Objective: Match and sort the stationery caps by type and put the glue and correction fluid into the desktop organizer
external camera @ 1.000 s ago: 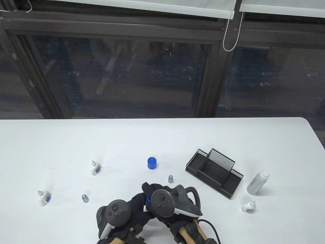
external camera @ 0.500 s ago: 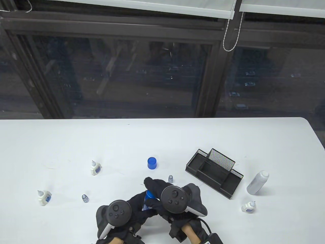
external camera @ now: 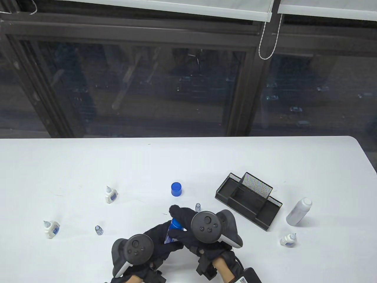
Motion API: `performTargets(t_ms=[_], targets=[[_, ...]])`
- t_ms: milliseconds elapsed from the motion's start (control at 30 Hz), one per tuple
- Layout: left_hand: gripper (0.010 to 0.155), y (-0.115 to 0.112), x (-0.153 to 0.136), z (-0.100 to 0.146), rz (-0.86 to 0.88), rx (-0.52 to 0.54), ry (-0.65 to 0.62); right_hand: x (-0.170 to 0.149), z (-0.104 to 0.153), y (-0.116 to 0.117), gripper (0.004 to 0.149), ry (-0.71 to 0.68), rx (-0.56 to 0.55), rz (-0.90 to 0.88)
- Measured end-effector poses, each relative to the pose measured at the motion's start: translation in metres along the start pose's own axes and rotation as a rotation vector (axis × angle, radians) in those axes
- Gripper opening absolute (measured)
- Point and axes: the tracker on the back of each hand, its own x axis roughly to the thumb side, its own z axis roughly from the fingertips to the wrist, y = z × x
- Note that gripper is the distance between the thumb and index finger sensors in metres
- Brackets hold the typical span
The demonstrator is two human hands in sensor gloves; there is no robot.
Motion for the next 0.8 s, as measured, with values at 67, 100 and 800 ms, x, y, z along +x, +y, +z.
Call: performTargets(t_ms=[67, 100, 800], targets=[[0.072, -0.001, 0.0, 0.001, 0.019, -0.01, 0.009, 0.001, 0.001, 0.0, 0.067, 0.004, -0.002, 0.005], [0.073, 0.0, 0.0, 0.001, 0.005, -0.008, -0.009, 0.001, 0.002, -0.001, 0.066, -0.003, -0.004, 0.001], [0.076, 0.023, -0.038, 0.013, -0.306, -0.091, 0.108, -0.126, -0.044, -0.124, 0.066, 0.446, -0.28, 0.185]])
